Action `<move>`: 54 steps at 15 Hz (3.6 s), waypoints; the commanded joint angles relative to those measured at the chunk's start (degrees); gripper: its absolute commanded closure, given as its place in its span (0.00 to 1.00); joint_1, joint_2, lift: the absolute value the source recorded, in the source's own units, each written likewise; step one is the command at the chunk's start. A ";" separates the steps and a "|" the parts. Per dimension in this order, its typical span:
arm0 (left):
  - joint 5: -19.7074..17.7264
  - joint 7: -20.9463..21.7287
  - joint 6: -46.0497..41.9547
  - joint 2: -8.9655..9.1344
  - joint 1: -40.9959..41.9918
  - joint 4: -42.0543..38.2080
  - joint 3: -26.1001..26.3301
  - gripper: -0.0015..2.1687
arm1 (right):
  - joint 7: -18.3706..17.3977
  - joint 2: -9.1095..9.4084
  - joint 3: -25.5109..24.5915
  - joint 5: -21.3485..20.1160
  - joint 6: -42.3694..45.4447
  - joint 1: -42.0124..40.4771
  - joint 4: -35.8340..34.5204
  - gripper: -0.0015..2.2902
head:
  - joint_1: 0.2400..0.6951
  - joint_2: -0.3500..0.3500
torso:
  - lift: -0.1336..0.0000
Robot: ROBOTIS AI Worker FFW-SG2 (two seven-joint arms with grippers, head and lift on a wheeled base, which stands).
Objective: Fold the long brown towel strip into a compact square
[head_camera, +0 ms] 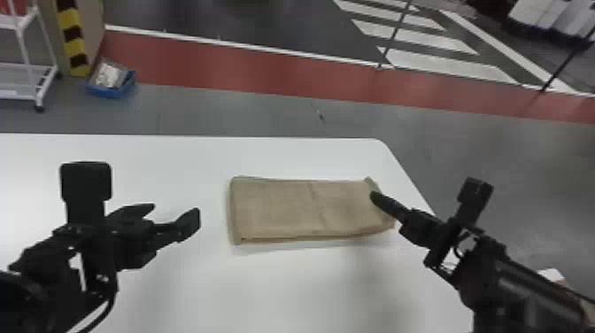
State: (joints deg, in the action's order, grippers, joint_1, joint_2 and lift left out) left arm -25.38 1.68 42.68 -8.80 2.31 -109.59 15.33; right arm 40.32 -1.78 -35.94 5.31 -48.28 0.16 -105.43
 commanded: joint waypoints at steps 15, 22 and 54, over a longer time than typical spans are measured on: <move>3.32 -0.01 -5.10 -0.34 -0.46 -0.80 -4.16 0.09 | -8.06 1.83 19.24 -8.21 0.15 -0.33 2.69 0.96 | 1.00 0.21 | 0.07; 3.41 -0.01 -5.10 -0.69 -0.38 -1.33 -4.16 0.08 | -9.29 1.83 24.16 -9.18 -1.08 -0.33 2.69 0.96 | 1.00 0.26 | 0.07; 3.41 0.52 -5.27 -1.04 0.94 -2.39 -4.95 0.08 | -12.19 1.83 30.31 -7.59 -4.77 -3.50 -10.06 0.62 | 1.00 0.47 | 0.07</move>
State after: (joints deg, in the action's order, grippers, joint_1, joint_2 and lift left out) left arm -21.97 2.14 37.40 -9.84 3.11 -111.89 10.15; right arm 27.23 0.01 -1.52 -3.05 -52.16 -3.48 -114.18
